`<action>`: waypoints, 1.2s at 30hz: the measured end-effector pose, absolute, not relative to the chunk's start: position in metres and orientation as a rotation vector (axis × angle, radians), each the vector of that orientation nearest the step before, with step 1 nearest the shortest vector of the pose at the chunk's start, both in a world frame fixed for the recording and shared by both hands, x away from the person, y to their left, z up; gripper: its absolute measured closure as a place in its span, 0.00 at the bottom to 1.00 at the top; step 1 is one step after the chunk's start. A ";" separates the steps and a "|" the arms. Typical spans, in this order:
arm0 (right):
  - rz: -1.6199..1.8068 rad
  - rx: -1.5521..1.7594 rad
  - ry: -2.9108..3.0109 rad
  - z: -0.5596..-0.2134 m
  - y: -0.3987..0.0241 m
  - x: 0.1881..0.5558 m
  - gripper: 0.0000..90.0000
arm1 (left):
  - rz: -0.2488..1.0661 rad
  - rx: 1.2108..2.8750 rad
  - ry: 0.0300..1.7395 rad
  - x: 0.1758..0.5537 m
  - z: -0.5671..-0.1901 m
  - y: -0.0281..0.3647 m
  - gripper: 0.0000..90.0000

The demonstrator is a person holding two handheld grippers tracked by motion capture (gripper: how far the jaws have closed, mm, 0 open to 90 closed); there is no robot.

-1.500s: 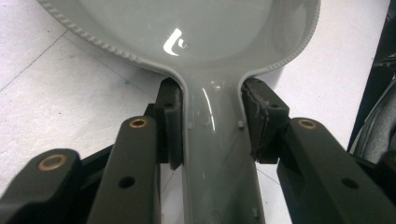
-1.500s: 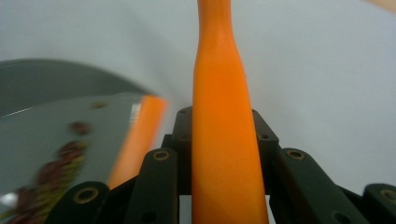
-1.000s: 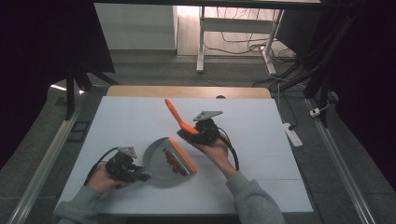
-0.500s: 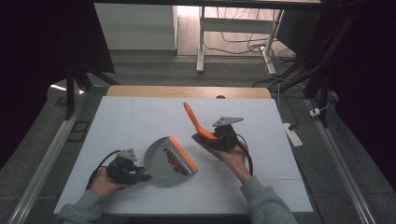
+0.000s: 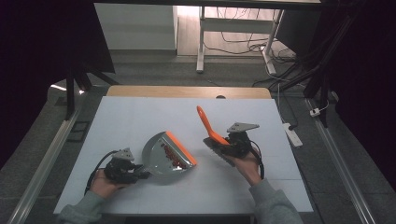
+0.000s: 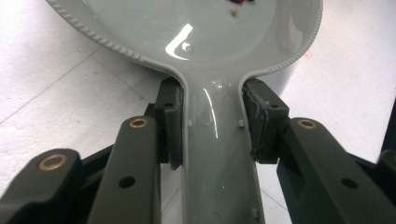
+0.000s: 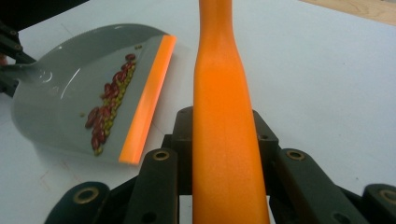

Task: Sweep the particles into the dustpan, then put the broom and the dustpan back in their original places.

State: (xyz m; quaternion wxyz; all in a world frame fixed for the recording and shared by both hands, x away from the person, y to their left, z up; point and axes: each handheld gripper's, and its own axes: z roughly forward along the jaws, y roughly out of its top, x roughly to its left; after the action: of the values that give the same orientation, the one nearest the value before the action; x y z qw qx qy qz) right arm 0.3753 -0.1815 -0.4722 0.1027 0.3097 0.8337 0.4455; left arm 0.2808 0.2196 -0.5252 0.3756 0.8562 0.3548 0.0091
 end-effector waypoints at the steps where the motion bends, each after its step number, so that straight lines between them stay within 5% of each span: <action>1: 1.315 0.912 2.459 -0.472 -0.183 0.374 0.79 | 0.028 2.186 0.910 0.281 -0.525 0.220 0.68; 36: 1.337 0.925 2.426 -0.468 -0.222 0.353 0.79 | 0.091 1.974 1.061 0.261 -0.517 0.234 0.68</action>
State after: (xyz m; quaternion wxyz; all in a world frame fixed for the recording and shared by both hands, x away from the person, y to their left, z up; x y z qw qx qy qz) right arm 0.3528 -0.2224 -0.4675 0.1104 0.3148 0.8256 0.4551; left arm 0.2606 0.2342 -0.5174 0.4343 0.7928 0.4259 0.0366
